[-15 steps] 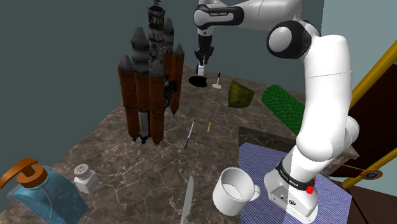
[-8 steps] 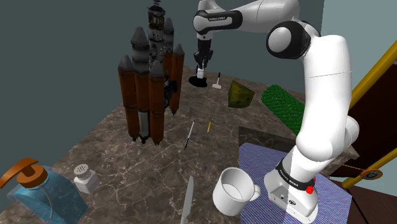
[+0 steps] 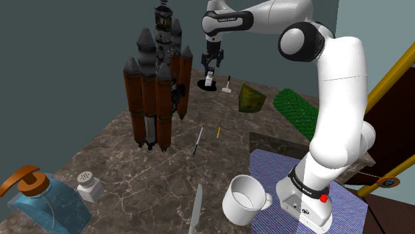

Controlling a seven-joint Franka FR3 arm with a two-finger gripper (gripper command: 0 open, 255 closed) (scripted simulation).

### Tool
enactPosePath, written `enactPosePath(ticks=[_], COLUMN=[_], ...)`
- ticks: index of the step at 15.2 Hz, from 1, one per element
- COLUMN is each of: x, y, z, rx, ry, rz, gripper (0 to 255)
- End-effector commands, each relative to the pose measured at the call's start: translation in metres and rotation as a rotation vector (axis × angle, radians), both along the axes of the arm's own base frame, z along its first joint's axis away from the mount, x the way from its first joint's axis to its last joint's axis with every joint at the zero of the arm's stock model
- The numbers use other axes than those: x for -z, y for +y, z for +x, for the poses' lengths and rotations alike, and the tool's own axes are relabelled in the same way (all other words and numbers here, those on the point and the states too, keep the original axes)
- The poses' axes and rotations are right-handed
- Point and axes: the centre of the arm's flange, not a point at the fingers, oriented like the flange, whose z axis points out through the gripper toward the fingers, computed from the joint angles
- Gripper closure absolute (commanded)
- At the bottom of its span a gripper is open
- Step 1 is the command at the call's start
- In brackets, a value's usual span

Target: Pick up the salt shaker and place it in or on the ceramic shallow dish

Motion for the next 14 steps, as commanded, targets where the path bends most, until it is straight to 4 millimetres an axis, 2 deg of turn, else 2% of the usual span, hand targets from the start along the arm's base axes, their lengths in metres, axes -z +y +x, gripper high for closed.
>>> enactPosePath(ticks=[1, 2, 6, 14], x=[0.000, 0.000, -0.050, -0.049], y=[0.000, 0.000, 0.007, 0.007], z=[0.000, 0.000, 0.002, 0.002], rx=[0.000, 0.000, 0.000, 0.000], ry=[0.000, 0.000, 0.000, 0.000], rz=[0.000, 0.000, 0.000, 0.000], gripper=[0, 0, 0, 0])
